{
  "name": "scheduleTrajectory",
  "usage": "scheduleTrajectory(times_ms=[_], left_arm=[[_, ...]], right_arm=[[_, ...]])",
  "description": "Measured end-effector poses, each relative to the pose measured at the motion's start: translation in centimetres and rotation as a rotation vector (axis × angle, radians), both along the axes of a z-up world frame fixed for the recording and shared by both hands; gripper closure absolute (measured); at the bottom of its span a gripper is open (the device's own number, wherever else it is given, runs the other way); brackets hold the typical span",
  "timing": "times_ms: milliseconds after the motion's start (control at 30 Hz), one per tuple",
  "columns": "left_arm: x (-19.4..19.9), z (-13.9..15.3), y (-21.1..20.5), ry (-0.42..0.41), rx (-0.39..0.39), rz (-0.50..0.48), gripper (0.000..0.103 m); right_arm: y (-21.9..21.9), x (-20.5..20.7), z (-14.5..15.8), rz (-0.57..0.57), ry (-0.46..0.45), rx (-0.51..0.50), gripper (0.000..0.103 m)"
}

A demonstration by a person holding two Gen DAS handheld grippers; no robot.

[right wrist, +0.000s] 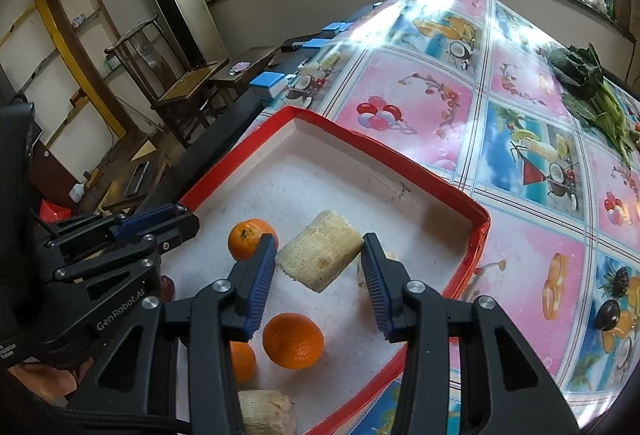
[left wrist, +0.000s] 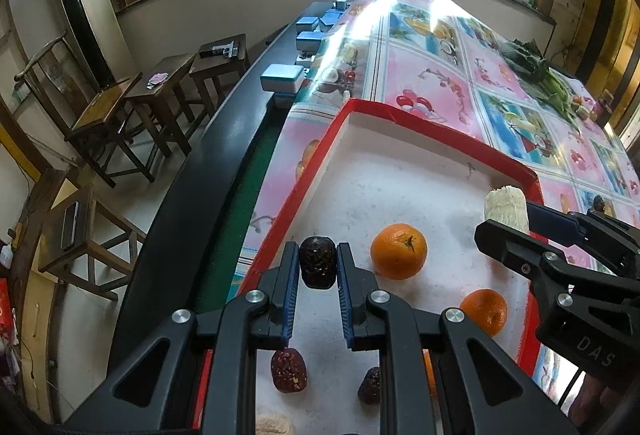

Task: Organize fruits

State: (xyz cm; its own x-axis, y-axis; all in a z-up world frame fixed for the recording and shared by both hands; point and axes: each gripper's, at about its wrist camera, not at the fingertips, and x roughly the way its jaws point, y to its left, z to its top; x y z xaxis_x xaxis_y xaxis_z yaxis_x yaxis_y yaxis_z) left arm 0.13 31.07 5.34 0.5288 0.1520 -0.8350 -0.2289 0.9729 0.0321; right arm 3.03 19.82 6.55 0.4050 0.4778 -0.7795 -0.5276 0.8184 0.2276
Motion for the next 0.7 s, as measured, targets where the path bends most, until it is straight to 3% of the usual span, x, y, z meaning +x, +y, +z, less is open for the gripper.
scheduleTrajectory(times_ms=[700], left_arm=[[0.5, -1.1, -0.2, 0.020, 0.004, 0.001, 0.086]], right_arm=[[0.3, 0.2, -1.1, 0.002, 0.019, -0.018, 0.057]])
